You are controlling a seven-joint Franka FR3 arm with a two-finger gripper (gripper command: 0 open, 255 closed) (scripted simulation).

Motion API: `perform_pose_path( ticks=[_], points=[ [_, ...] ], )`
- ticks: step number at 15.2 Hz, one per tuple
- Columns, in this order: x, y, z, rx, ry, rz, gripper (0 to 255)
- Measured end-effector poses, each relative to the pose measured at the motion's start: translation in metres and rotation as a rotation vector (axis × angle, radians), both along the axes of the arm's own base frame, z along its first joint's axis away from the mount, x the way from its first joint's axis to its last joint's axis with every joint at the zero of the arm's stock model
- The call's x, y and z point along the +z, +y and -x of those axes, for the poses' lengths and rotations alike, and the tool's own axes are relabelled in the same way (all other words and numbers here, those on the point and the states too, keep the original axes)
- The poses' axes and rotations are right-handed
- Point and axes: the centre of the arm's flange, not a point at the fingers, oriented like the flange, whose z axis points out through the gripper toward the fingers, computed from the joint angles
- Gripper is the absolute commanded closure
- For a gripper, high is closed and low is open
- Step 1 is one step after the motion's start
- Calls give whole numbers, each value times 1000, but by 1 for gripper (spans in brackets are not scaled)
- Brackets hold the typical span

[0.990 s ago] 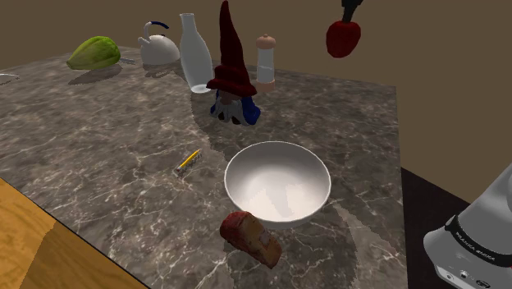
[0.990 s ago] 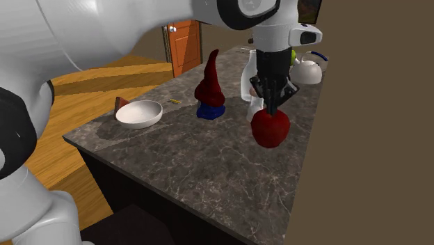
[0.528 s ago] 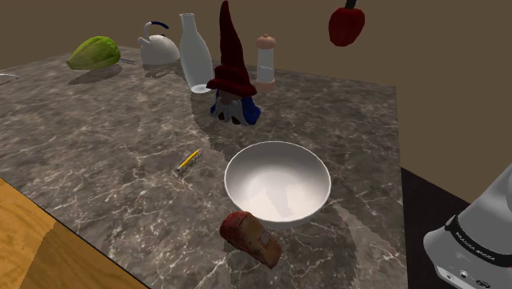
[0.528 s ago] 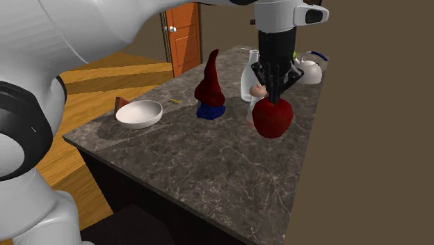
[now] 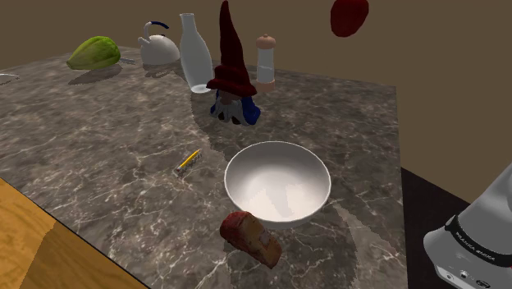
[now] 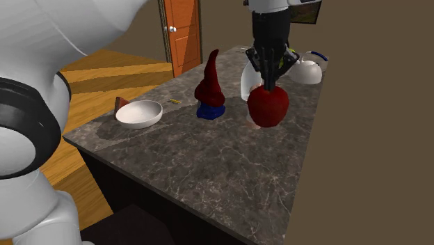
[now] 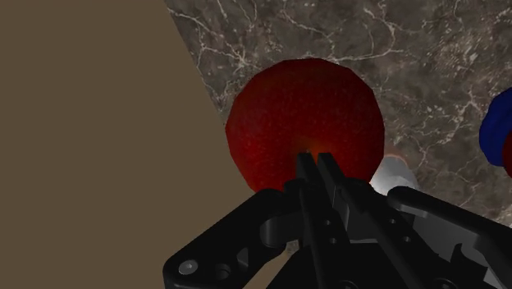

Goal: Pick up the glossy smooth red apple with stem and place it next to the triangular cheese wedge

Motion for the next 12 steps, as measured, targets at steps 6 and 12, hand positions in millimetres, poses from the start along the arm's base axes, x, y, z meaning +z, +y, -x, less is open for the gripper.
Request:
perform_pose_path(
  ticks=[6,12],
  points=[
    [2,62,44,1,0,0,255],
    [1,127,91,1,0,0,255]
  ],
)
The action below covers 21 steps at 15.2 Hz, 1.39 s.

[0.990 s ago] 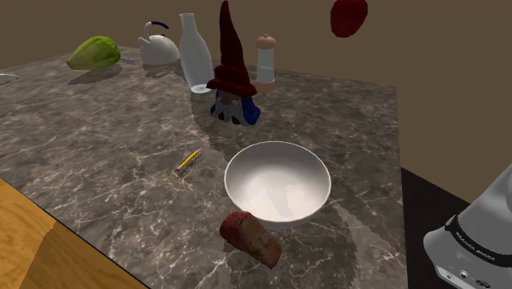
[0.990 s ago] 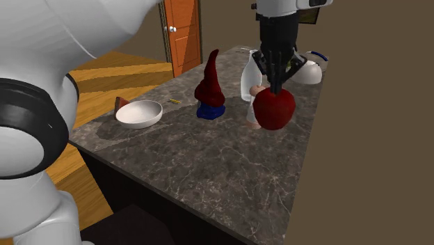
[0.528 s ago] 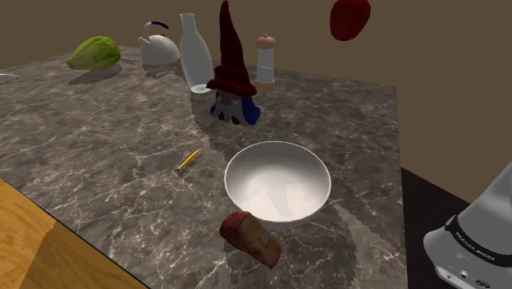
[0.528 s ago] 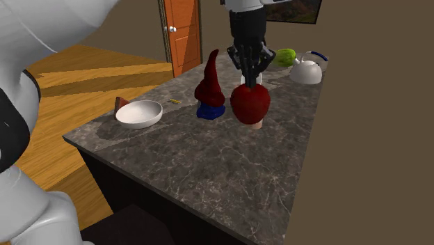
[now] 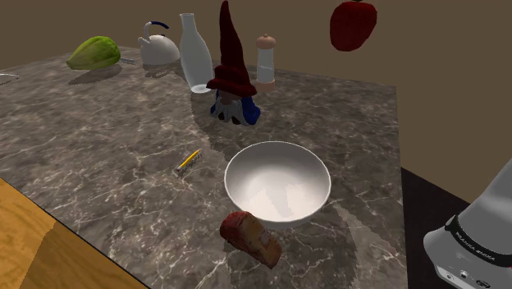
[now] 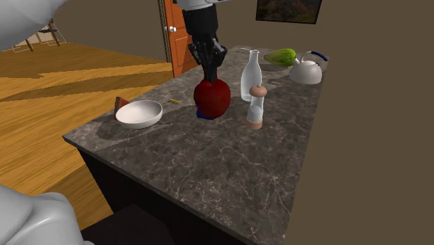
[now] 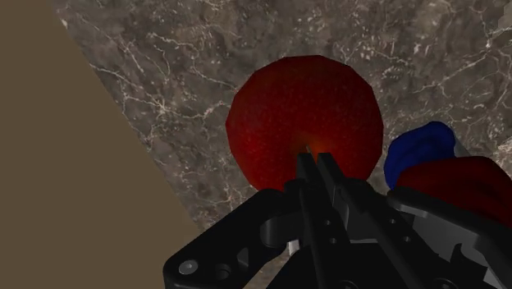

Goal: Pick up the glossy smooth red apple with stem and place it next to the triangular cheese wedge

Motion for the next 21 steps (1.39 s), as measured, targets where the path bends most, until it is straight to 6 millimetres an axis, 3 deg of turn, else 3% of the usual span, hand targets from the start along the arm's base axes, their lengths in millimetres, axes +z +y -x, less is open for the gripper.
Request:
perform_pose_path(
  ticks=[21],
  points=[
    [2,226,161,1,0,1,255]
  ],
)
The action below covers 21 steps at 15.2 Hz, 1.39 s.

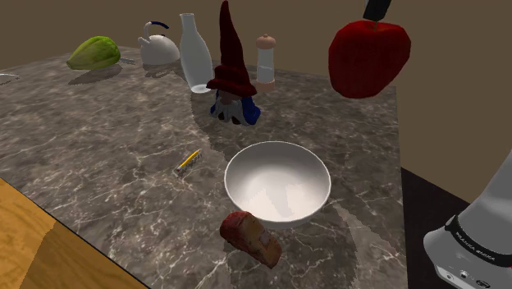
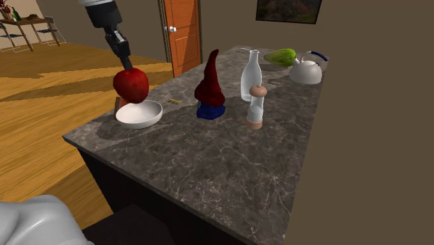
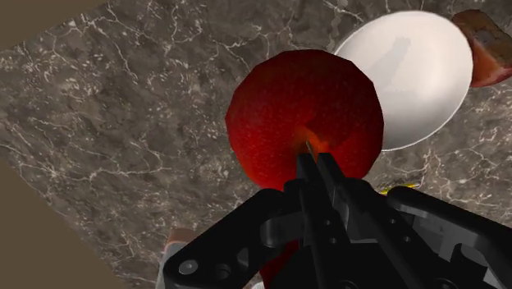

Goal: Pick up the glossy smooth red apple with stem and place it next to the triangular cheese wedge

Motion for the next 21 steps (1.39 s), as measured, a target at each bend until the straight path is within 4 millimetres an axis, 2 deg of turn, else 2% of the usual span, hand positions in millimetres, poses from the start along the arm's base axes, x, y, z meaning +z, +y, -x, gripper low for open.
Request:
perform_pose_path(
  ticks=[11,15,21],
  points=[
    [2,118,84,0,0,0,255],
    [-4,159,116,0,-1,2,255],
    [3,222,162,7,3,1,255]
  ],
)
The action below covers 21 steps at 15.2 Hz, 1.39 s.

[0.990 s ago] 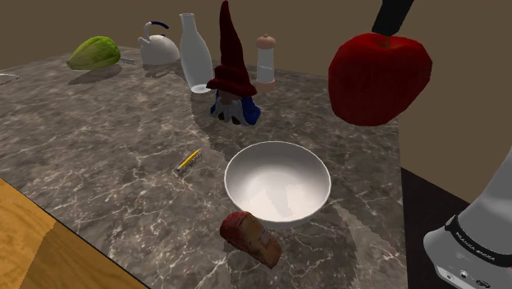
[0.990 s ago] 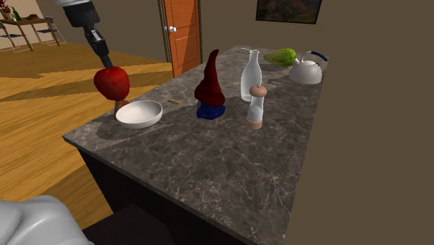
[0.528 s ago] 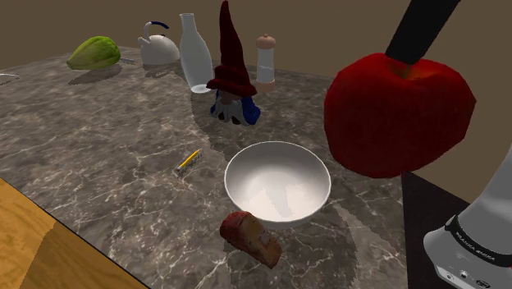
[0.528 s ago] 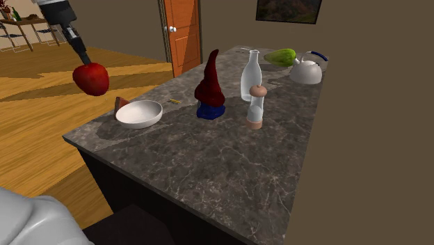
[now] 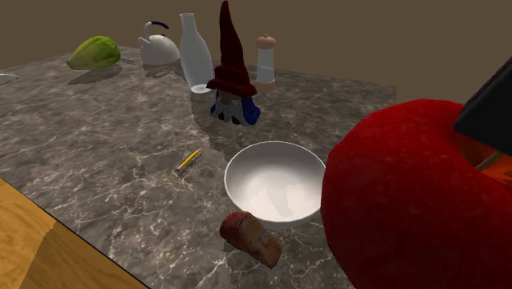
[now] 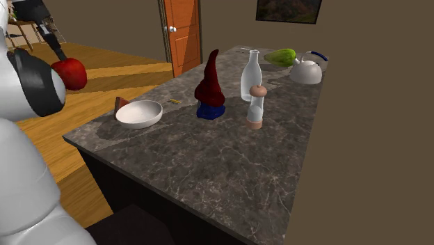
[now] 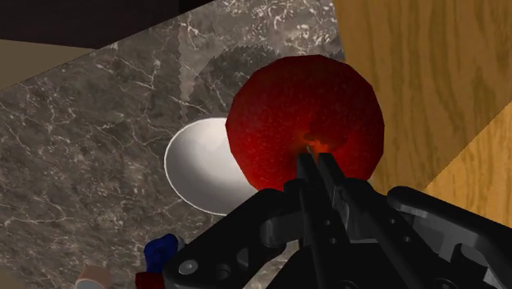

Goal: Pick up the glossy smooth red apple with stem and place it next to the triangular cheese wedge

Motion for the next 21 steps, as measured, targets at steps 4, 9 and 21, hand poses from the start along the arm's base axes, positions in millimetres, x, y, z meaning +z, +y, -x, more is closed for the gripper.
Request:
perform_pose_path(
  ticks=[4,9,21],
  points=[
    [-13,21,15,-8,-3,-1,255],
    [-39,24,16,-8,-4,-1,255],
    [-104,23,16,-9,-3,-1,255]
  ],
)
